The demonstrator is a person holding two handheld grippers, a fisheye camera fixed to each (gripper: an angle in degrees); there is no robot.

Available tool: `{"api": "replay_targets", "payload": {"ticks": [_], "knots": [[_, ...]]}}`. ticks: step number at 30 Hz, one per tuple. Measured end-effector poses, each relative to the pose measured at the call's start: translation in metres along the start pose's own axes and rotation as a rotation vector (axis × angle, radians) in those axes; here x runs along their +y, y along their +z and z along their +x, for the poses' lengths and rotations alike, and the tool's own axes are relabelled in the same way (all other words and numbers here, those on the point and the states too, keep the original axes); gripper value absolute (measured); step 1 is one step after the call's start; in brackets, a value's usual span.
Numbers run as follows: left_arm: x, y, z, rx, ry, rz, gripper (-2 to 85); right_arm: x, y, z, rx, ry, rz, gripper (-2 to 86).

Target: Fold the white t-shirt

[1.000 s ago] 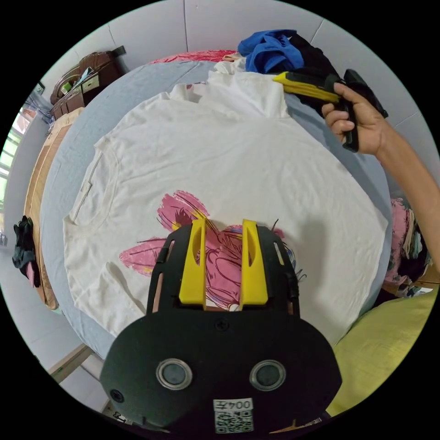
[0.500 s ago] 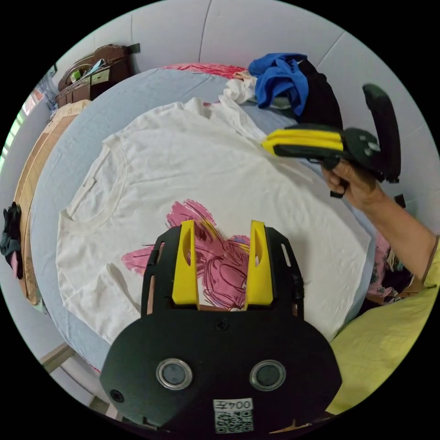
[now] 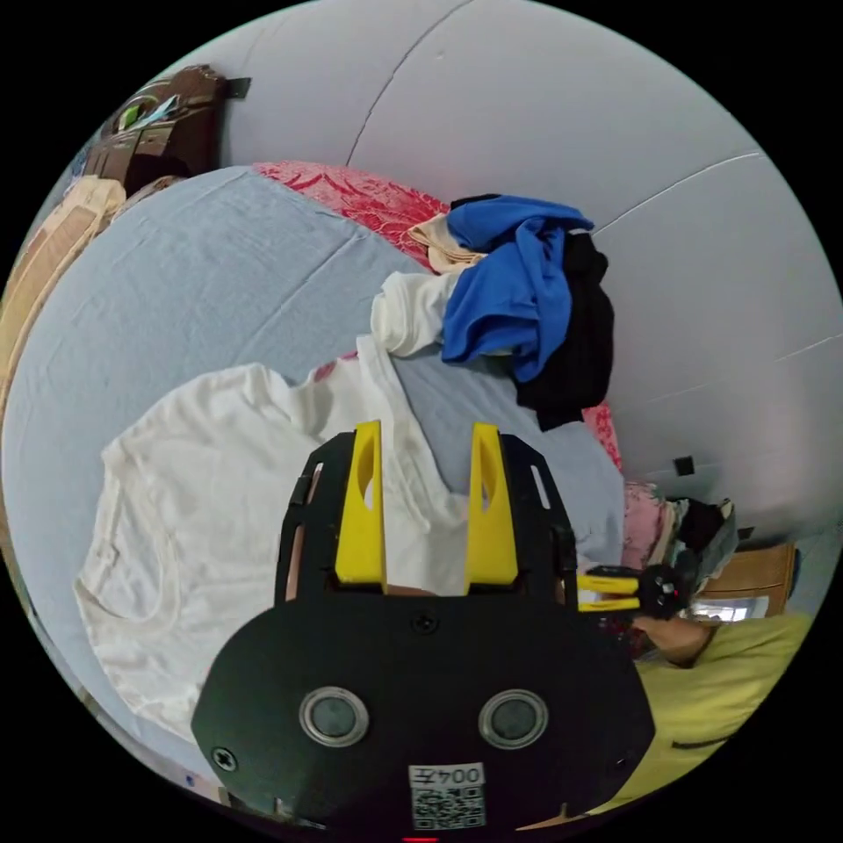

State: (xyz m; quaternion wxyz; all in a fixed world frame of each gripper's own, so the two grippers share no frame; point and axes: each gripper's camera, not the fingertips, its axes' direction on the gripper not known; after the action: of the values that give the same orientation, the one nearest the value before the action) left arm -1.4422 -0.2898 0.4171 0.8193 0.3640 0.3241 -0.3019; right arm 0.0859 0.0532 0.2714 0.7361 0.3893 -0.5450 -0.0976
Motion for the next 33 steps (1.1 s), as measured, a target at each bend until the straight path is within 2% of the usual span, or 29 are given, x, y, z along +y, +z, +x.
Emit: {"api": "replay_targets", "payload": {"ticks": [7, 10, 16, 19, 26, 28, 33], "knots": [[-0.048, 0.035, -0.015, -0.147, -0.048, -0.064, 12.8, 0.039, 0.031, -0.022, 0.194, -0.04, -0.198, 8.5], [-0.058, 0.047, -0.021, -0.171, -0.066, -0.087, 12.0, 0.037, 0.038, -0.027, 0.288, -0.04, -0.192, 5.6], [-0.057, 0.056, -0.035, -0.166, -0.1, -0.103, 4.0, 0.035, 0.037, -0.004, 0.191, 0.021, -0.189, 4.0], [-0.047, 0.034, -0.038, -0.131, -0.116, -0.021, 2.0, 0.038, 0.035, 0.009, 0.154, 0.011, -0.194, 3.6], [0.009, -0.045, -0.053, -0.195, -0.189, 0.122, 1.2, 0.046, 0.032, 0.024, 0.201, -0.032, -0.216, 3.7], [0.034, -0.059, -0.069, -0.195, -0.256, 0.17, 1.3, 0.051, 0.03, 0.033, 0.201, -0.027, -0.208, 3.7], [0.119, -0.069, -0.147, -0.046, -0.545, 0.266, 2.3, 0.073, 0.019, 0.062, 0.18, -0.023, -0.16, 3.9]]}}
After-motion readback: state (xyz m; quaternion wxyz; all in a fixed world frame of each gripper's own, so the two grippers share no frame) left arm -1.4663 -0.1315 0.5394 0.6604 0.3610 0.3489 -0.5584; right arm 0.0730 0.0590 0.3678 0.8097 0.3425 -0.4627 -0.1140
